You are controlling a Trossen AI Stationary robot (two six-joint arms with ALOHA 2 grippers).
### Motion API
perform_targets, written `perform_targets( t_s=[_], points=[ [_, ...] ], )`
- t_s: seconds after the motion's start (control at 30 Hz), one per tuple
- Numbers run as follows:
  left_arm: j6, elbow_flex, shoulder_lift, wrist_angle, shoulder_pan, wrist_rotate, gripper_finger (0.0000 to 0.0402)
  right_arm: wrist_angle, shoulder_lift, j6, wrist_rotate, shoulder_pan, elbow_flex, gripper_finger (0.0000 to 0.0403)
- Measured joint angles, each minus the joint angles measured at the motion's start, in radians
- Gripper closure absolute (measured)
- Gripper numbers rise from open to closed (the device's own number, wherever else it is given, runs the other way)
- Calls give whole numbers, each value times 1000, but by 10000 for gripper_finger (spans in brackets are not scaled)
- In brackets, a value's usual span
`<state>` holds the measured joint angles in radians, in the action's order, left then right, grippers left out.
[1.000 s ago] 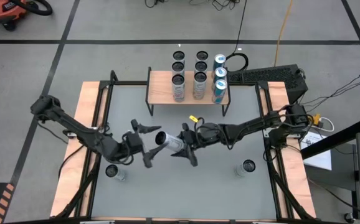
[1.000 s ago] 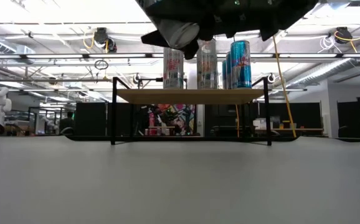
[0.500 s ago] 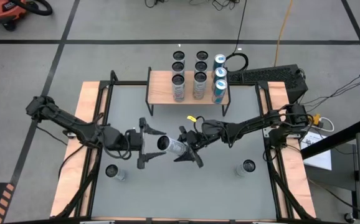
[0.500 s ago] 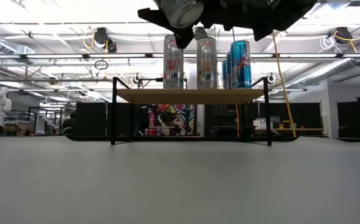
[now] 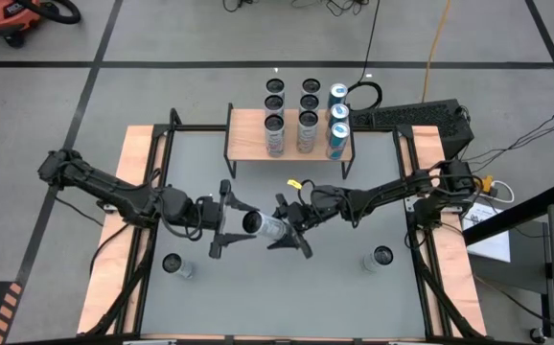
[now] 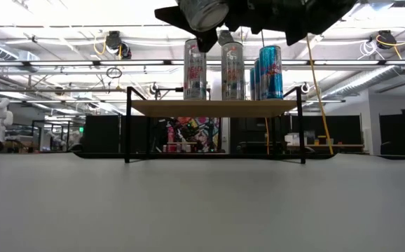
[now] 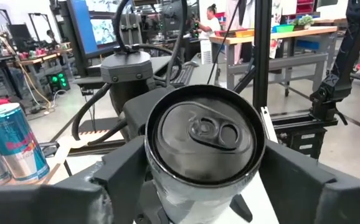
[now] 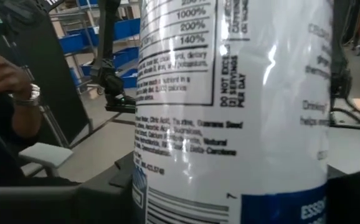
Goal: Place canned beverage on shelf
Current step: Put the top white blue soda can on the shelf
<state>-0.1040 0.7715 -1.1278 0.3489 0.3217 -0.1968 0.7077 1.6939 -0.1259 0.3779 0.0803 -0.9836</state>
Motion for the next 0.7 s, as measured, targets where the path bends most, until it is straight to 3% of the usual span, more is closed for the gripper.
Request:
perform_targets(
  t_s=[0.2,0.57,0.7],
  points=[
    [13,0,0,-1,-3,-2,162,-1,0,40,-59,0,0,178],
    [41,-2,-2,-79,-1,-17,164,5,-1,43,-75,0,-3,166],
    [84,-2,-1,-102,-1,-66,164,-10,-1,43,-147,5,-2,166]
  ],
)
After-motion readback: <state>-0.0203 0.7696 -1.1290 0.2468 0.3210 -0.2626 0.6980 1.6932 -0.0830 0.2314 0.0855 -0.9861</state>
